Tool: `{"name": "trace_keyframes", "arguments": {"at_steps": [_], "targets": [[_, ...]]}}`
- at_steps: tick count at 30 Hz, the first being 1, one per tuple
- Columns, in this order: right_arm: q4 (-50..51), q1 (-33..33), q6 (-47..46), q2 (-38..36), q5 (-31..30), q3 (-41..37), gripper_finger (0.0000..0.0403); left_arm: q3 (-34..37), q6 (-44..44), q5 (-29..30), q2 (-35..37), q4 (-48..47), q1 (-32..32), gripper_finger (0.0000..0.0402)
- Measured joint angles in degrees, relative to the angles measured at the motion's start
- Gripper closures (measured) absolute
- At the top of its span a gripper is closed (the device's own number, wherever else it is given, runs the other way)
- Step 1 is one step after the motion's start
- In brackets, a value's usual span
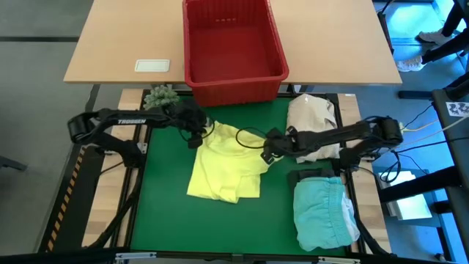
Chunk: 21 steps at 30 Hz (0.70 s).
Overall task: Fold Laundry from Bin
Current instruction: Fold the yellow shirt
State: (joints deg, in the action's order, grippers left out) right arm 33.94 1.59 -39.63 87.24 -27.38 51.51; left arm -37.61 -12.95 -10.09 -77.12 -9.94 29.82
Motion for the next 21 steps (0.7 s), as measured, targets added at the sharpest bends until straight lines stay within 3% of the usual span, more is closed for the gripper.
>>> {"name": "trace_keyframes", "arguments": {"at_steps": [10,17,21], "targets": [[0.07,-0.13,3.20,1.00,-0.53,0.15,0.0310,-4.79,-2.78,2.21,-0.05,-1.18,-0.59,0.0237],[3.72,-0.11,3.97,-2.57,-0.52,0.24,0.0276,-13.97,-5.54,13.22,1.28,-8.78,-0.90,0.0225],[3.83,-0.11,4.14,-4.23,-0.39,0.24,0.0265,-18.17,-5.01,12.72,1.20,-13.67,-1.64,0.0224]]}}
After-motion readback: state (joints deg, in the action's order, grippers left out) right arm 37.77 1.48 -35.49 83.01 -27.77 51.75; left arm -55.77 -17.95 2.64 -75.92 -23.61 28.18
